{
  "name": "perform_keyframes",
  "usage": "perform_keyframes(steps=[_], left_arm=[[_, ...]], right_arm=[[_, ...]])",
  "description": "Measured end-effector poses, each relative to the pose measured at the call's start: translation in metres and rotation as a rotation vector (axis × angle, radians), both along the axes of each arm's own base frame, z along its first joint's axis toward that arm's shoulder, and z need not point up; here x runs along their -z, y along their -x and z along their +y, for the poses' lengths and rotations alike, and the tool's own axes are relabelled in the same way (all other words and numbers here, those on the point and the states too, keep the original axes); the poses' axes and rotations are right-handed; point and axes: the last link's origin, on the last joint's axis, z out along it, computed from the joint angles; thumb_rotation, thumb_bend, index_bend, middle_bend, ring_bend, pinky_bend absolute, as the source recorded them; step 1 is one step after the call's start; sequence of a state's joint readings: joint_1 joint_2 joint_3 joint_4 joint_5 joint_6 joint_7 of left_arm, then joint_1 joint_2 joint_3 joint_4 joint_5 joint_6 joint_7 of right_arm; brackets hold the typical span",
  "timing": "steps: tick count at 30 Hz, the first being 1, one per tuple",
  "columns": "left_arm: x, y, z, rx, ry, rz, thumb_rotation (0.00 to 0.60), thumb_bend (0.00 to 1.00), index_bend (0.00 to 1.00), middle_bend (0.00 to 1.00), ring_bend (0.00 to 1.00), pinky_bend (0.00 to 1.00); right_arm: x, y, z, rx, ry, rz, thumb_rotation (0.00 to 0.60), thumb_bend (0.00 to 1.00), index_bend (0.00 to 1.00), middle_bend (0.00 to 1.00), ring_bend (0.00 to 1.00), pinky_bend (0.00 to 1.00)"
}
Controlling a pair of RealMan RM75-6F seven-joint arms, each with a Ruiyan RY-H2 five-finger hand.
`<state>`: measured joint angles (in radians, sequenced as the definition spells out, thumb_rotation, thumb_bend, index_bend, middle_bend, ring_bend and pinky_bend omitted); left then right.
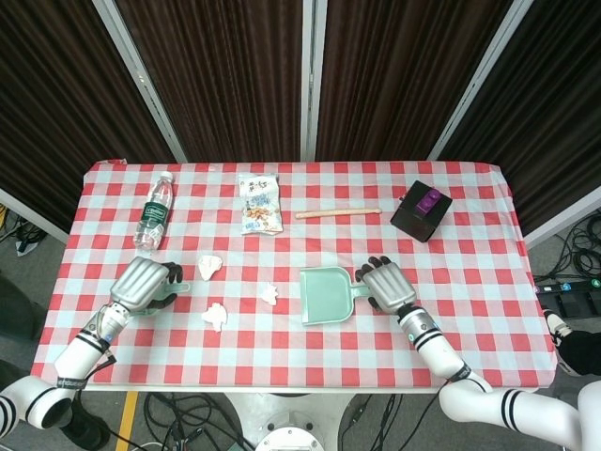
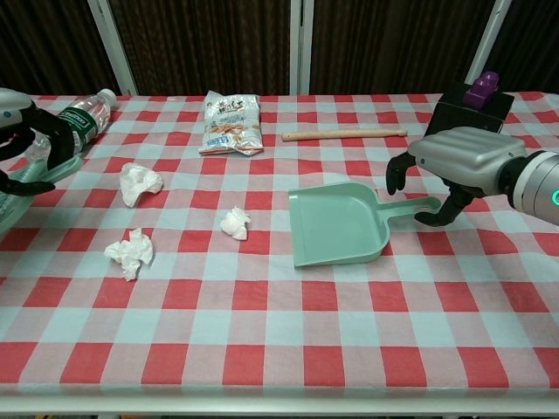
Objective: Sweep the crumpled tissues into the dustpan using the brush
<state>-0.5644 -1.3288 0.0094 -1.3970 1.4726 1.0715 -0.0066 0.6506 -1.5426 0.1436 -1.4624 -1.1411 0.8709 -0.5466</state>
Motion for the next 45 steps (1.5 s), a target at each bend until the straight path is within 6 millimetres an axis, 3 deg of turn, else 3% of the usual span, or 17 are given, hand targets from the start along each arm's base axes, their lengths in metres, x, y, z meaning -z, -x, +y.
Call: perform_keyframes(steps=[19, 29, 38, 45], left_arm=[[0.003, 0.005, -0.001, 0.001, 0.012, -0.002, 0.600, 0.43, 0.55, 0.57, 0.79, 0.94], [-0.001, 0.008, 0.004, -0.013, 0.009, -0.031, 0.600, 0.43, 0.55, 0.57, 0.79, 0.94], [-0.007, 0.010, 0.030, -0.030, 0.018, -0.137, 0.600, 0.43, 0.55, 0.57, 0.79, 0.93], [0.001, 0.005, 0.059, -0.073, 0.076, -0.223, 0.600, 0.43, 0.55, 0.57, 0.79, 0.92]], right_arm=[[0.013, -0.002, -0.002, 0.009, 0.010, 0.026, 0.600, 0.24, 0.42, 0.38, 0.21, 0.23], [0.014, -0.012, -0.005, -0.008, 0.033, -0.001, 0.600, 0.41, 0.59, 0.51, 0.33, 0.27], [-0.011, -0.037, -0.018, -0.046, 0.023, 0.014, 0.600, 0.44, 0.64, 0.55, 0.36, 0.28], [-0.008, -0.049, -0.024, -0.039, -0.013, 0.049, 0.600, 0.44, 0.65, 0.55, 0.36, 0.28]])
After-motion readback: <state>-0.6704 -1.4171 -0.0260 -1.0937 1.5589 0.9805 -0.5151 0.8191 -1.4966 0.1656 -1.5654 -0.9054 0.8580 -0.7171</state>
